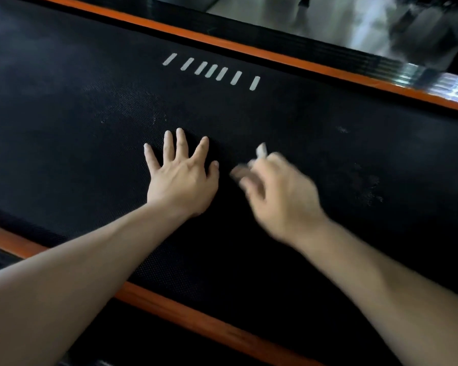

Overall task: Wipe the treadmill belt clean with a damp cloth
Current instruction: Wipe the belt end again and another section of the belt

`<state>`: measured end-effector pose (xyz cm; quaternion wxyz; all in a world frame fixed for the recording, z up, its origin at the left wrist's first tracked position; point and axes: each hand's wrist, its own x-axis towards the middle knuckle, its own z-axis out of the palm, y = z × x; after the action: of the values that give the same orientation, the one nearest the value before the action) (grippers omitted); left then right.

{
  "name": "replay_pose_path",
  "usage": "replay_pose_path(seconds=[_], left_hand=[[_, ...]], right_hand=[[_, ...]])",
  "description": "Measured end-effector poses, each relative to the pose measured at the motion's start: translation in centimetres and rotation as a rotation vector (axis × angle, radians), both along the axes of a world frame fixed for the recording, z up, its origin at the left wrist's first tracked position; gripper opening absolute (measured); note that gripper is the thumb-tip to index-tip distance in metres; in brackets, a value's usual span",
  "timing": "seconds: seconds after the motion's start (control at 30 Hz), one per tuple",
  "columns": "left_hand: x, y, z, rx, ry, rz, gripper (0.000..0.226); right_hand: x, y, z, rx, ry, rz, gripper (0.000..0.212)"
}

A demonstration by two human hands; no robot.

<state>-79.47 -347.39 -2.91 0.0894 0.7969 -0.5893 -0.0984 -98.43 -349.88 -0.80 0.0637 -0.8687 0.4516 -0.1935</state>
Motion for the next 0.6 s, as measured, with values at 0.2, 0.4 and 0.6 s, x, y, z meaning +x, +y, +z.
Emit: replay_pose_path(seconds=[0.2,0.4,0.6], left_hand=[[0.0,0.1,0.2,-0.014,0.007,0.001,0.062],[0.0,0.6,0.2,-0.058,0.024,-0.024,0.057],[-1.9,1.1,0.8,-0.03,0.057,-0.064,0.054]], right_hand=[[-4.0,-0.8,0.5,0.013,0.052,0.032,0.037],[-3.5,5.2,0.0,0.005,0.014,0.123,0.03],[-7.3,-2.1,0.6,0.004,0.074,-0.169,0.035]])
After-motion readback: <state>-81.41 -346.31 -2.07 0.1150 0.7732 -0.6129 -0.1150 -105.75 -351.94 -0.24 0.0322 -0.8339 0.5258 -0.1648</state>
